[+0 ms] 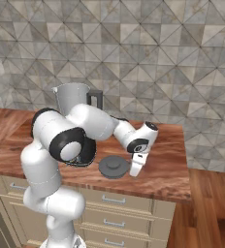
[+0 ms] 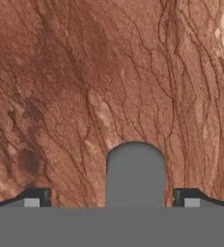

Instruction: Close the lid blender by securely placing the lid on top.

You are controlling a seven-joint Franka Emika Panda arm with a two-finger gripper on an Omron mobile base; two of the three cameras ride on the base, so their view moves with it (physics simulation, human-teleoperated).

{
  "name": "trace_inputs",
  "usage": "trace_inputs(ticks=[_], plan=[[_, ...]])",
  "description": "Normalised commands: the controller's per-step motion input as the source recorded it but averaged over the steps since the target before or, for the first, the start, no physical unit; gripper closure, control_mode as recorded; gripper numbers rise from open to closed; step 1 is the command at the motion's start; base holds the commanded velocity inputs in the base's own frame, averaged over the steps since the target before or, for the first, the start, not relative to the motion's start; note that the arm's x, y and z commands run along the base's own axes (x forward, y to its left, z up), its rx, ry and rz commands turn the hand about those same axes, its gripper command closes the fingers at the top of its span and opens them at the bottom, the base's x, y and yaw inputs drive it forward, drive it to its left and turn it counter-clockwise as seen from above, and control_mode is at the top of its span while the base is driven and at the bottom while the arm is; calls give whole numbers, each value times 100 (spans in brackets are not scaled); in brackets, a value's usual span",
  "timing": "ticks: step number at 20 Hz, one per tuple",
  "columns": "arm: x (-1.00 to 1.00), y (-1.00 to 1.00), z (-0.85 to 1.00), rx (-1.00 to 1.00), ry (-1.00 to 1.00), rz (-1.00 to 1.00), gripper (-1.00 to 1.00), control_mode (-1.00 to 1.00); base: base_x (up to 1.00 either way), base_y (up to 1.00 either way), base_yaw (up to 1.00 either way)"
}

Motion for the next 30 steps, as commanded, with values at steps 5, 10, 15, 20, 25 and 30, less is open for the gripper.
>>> trace_inputs(ticks=[5,10,15,20,25,30], plan=[[5,-1,-17,3,0,0,-100,-100,0,0,0],[0,20,-39,0,2,0,100,-100,0,0,0],[0,41,-42,0,5,-1,100,-100,0,0,0],[-1,10,-8,1,2,-1,100,-100,0,0,0],[-30,-6,9,9,-1,-7,100,-100,0,0,0],[-50,-39,43,12,-5,-15,100,-100,0,0,0]])
